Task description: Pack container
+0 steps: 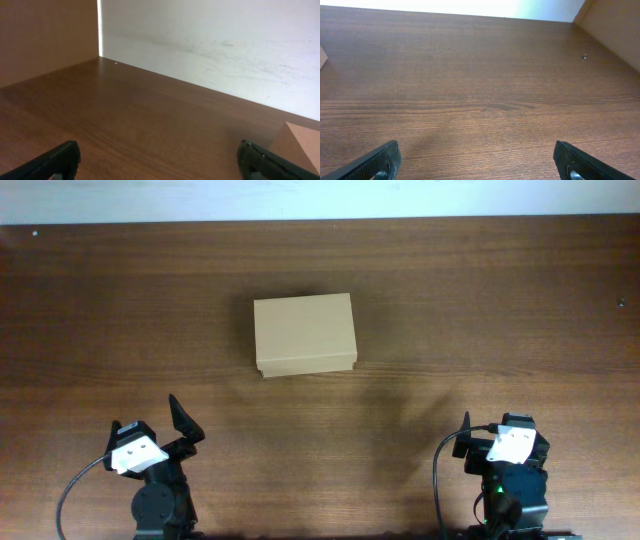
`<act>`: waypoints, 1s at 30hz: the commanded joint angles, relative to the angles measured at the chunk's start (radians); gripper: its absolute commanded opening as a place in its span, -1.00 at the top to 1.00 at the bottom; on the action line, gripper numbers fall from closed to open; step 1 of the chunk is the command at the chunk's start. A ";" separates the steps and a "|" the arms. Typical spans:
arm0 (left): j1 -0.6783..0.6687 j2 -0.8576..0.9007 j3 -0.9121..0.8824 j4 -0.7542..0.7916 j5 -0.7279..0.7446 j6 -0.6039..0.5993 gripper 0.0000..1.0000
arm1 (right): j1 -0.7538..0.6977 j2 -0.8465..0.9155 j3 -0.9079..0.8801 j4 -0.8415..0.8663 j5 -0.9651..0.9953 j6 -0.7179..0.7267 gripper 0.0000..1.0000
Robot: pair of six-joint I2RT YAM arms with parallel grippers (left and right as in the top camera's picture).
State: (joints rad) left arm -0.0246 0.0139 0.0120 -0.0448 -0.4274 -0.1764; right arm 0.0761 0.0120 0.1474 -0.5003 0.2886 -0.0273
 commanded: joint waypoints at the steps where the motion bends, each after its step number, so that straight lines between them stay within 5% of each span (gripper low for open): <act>1: 0.006 -0.009 -0.003 -0.003 -0.007 0.006 -1.00 | -0.006 -0.010 -0.007 -0.001 0.012 0.002 -0.98; 30: 0.006 -0.009 -0.003 -0.003 -0.007 0.006 -1.00 | -0.089 -0.010 -0.007 -0.001 0.012 0.002 -0.98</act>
